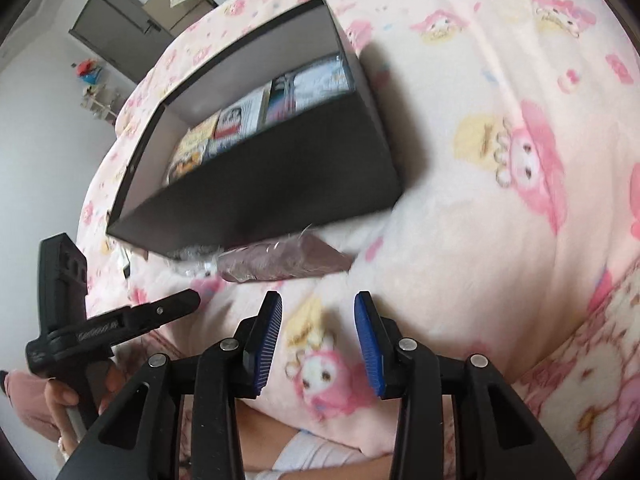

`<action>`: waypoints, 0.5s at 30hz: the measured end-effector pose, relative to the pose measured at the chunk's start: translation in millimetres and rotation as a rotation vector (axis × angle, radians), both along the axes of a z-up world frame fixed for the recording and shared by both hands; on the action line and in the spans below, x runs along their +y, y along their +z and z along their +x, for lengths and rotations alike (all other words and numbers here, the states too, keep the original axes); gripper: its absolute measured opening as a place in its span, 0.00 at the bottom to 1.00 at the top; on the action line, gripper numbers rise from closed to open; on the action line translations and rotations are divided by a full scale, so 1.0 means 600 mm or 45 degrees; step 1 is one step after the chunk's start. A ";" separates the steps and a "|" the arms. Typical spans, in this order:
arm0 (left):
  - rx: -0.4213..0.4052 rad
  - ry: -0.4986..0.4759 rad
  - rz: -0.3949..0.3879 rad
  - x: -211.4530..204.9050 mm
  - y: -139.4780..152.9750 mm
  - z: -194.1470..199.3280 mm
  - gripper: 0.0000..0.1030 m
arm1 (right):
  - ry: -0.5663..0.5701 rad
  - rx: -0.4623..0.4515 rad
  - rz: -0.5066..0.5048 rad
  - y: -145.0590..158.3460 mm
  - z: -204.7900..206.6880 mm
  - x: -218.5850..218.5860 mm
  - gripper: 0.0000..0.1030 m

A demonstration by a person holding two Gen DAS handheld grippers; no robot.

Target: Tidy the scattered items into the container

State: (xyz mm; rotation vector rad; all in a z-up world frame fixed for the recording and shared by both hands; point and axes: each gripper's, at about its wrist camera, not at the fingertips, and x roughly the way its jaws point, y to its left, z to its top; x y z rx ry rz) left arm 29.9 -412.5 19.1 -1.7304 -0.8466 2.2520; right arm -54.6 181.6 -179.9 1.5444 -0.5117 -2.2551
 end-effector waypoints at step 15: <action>0.064 0.085 -0.049 -0.223 0.074 0.010 0.52 | -0.189 -0.150 -0.132 -0.067 -0.090 0.028 0.34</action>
